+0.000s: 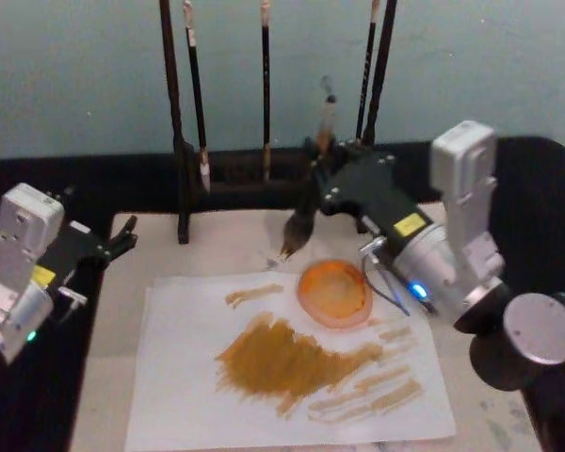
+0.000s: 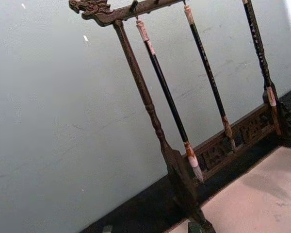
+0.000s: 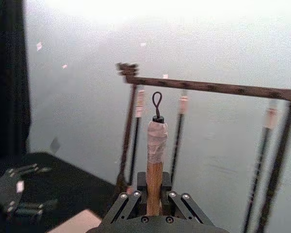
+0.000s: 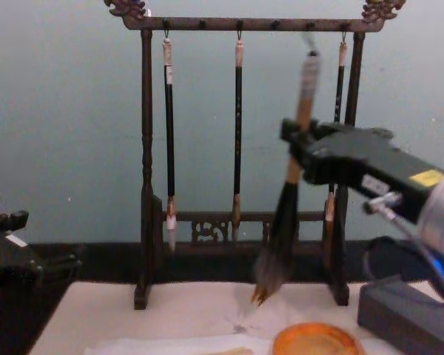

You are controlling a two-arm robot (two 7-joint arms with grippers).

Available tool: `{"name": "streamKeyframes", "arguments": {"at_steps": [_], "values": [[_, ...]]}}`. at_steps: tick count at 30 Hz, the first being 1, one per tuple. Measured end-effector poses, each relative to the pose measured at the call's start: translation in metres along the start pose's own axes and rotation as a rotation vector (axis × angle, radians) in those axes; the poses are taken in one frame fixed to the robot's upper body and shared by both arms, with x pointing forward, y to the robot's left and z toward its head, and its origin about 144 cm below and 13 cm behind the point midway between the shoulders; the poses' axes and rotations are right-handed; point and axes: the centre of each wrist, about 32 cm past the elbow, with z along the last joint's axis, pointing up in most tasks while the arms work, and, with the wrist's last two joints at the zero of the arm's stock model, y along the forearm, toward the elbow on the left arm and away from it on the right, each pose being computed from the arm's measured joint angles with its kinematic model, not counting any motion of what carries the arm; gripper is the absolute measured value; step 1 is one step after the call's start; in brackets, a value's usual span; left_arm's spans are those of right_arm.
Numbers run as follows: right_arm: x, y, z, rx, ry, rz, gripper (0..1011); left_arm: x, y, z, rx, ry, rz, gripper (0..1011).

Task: Pick up the brush from the inkstone, write on the paper, then place the brush back to its original position.

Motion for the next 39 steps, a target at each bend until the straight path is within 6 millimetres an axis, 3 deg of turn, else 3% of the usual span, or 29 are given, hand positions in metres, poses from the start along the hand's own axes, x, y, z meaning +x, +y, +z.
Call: {"name": "streamKeyframes", "arguments": {"at_steps": [10, 25, 39], "values": [[0.03, -0.02, 0.009, -0.031, 0.312, -0.204, 160, 0.0, 0.0, 0.0, 0.0, 0.0, 0.0, 1010], [0.058, -0.041, 0.0, -0.162, 0.812, -0.413, 160, 0.0, 0.0, 0.0, 0.0, 0.0, 0.0, 1010], [0.061, -0.044, -0.009, -0.22, 0.948, -0.454, 160, 0.0, 0.0, 0.0, 0.0, 0.0, 0.0, 1009]]}}
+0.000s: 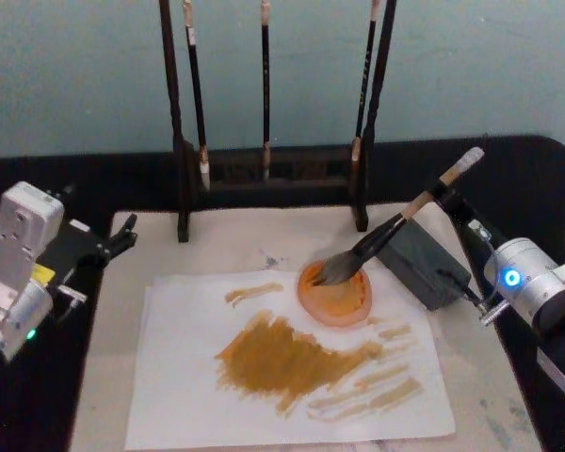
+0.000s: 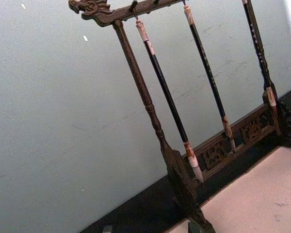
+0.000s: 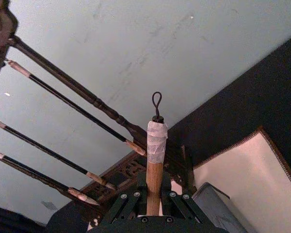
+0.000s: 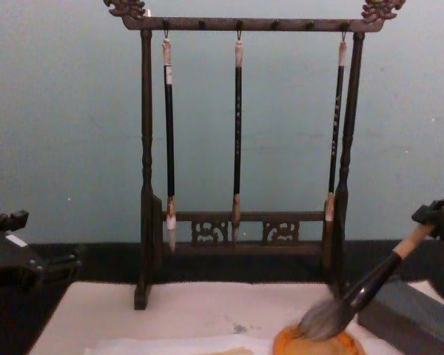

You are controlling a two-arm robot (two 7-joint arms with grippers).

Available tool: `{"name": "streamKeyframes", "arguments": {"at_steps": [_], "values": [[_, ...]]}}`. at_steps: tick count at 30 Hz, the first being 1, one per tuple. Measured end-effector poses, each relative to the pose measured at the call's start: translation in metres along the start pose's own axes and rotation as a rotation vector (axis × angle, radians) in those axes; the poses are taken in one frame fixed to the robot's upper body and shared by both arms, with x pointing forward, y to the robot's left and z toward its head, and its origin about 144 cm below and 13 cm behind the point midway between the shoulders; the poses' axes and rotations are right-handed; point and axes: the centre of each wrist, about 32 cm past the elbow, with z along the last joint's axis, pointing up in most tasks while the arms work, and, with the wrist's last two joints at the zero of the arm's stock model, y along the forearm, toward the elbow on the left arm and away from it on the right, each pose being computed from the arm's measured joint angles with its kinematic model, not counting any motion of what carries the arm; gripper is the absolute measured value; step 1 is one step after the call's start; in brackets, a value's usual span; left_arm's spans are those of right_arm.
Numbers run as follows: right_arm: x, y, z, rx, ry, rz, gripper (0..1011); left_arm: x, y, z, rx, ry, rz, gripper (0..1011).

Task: Pick up the brush from the inkstone, write on the paper, then place the brush back to its original position.

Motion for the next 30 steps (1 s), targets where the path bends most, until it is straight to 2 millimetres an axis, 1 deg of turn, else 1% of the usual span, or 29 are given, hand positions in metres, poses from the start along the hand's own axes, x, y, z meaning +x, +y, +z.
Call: {"name": "streamKeyframes", "arguments": {"at_steps": [19, 30], "values": [[0.009, 0.016, -0.001, -0.041, 0.022, -0.021, 160, 0.0, 0.0, 0.0, 0.0, 0.0, 0.0, 1010], [0.013, 0.019, -0.001, -0.06, 0.033, -0.022, 160, 0.0, 0.0, 0.0, 0.0, 0.0, 0.0, 1010]]}}
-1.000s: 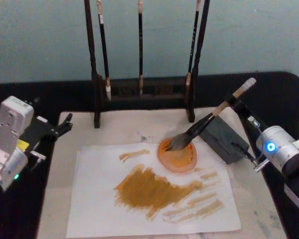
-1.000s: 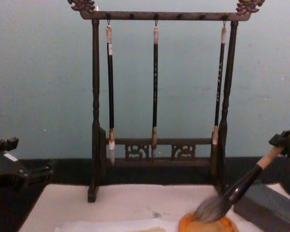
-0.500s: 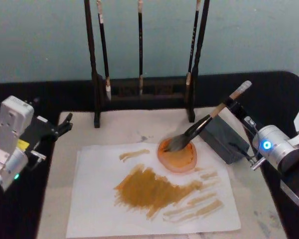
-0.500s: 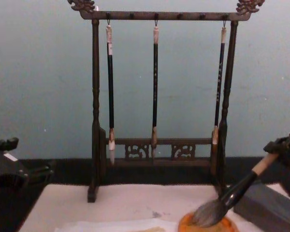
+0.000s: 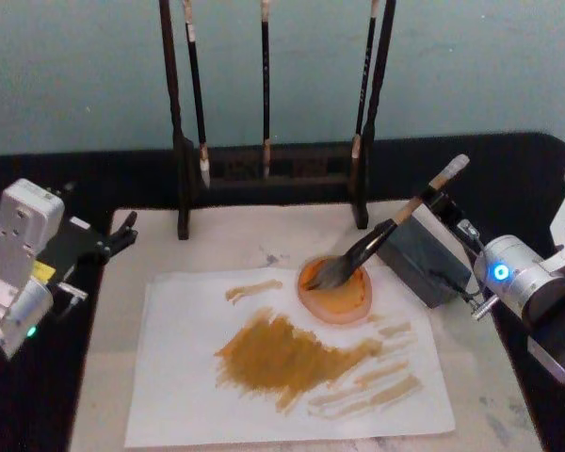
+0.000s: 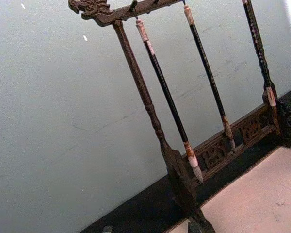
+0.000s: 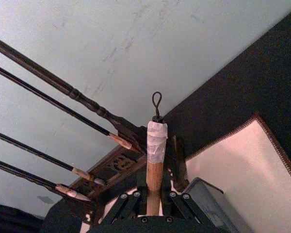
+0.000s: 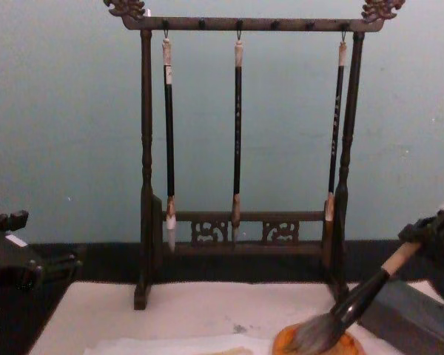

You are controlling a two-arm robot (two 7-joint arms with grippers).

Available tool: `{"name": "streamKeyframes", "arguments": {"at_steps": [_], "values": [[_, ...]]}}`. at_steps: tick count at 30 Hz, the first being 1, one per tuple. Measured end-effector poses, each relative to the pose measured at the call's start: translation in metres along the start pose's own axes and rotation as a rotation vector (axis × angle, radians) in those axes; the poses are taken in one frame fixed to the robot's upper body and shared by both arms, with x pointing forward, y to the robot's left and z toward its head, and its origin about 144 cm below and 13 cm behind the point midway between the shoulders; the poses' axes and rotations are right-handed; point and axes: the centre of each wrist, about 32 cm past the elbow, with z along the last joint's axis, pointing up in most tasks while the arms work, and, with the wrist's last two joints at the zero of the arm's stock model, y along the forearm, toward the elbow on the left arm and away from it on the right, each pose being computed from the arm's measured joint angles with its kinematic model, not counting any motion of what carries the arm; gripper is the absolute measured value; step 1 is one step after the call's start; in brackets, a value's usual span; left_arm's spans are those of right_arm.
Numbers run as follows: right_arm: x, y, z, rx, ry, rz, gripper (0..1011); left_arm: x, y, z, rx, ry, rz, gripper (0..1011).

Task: Pick up the brush from the inkstone, write on the paper, then place the brush back to its original position.

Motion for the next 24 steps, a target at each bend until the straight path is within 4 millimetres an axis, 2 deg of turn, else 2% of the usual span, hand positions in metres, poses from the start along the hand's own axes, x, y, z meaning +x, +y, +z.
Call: {"name": "streamKeyframes", "arguments": {"at_steps": [24], "values": [[0.0028, 0.0004, -0.002, 0.003, 0.013, -0.027, 160, 0.0, 0.0, 0.0, 0.0, 0.0, 0.0, 1010]]}}
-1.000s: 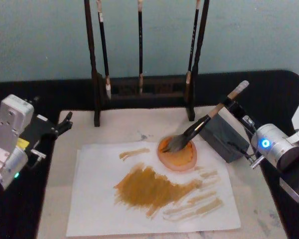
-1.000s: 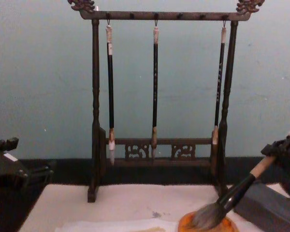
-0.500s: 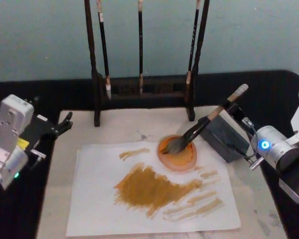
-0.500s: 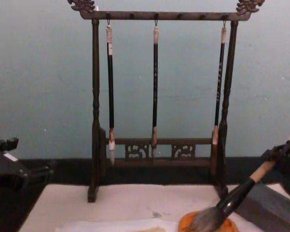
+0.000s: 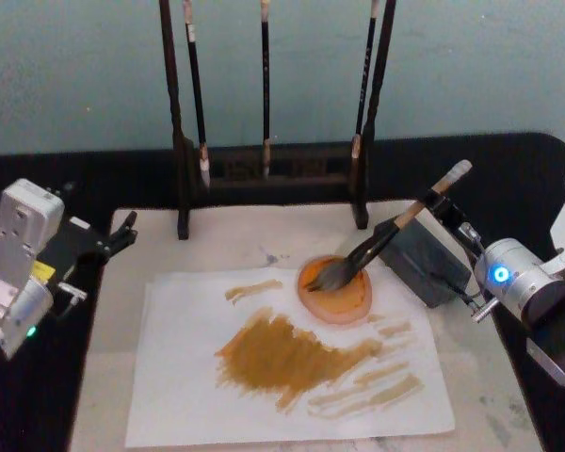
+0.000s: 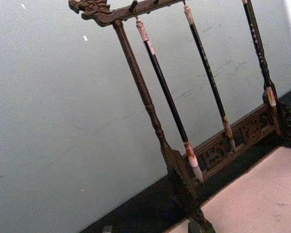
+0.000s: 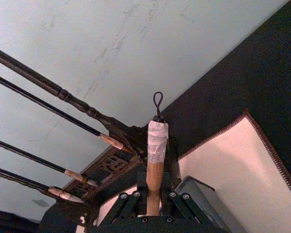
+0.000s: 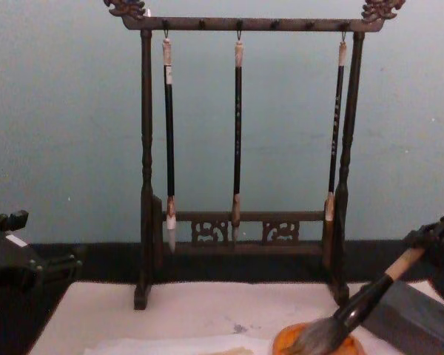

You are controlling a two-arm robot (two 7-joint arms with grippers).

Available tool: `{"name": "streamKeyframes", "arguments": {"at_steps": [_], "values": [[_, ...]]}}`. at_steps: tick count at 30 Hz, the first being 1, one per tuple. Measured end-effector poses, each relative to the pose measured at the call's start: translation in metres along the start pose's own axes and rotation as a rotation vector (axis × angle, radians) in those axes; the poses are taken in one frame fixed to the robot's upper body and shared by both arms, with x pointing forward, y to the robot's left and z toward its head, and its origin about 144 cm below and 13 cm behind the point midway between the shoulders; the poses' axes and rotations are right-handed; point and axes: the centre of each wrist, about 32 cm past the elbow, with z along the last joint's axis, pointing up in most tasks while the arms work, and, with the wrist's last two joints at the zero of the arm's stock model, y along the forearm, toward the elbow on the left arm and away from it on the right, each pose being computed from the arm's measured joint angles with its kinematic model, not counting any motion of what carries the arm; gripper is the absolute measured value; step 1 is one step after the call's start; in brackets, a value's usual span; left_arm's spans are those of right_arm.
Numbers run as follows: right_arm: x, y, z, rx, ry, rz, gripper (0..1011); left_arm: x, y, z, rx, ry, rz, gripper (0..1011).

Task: Pick up the brush from the inkstone, write on the paper, then place the brush back to its original position.

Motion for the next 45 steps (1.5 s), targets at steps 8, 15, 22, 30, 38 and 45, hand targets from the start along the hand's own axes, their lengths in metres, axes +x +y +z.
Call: {"name": "streamKeyframes", "arguments": {"at_steps": [8, 15, 22, 30, 38, 45], "values": [[0.0, -0.0001, 0.0, 0.0, 0.001, 0.001, 242, 0.0, 0.0, 0.0, 0.0, 0.0, 0.0, 1010], [-0.0001, 0.0, 0.0, 0.0, 0.001, 0.002, 477, 0.0, 0.0, 0.0, 0.0, 0.0, 0.0, 1010], [-0.0001, 0.0, 0.0, 0.0, 0.001, 0.003, 705, 0.0, 0.0, 0.0, 0.0, 0.0, 0.0, 1010], [-0.0001, 0.0, 0.0, -0.001, 0.0, 0.003, 915, 0.0, 0.0, 0.0, 0.0, 0.0, 0.0, 1010], [-0.0001, 0.0, 0.0, -0.001, 0.0, 0.003, 1000, 0.0, 0.0, 0.0, 0.0, 0.0, 0.0, 1010], [0.0027, 0.0005, 0.0, -0.006, 0.002, -0.004, 1000, 0.0, 0.0, 0.0, 0.0, 0.0, 0.0, 1010]]}}
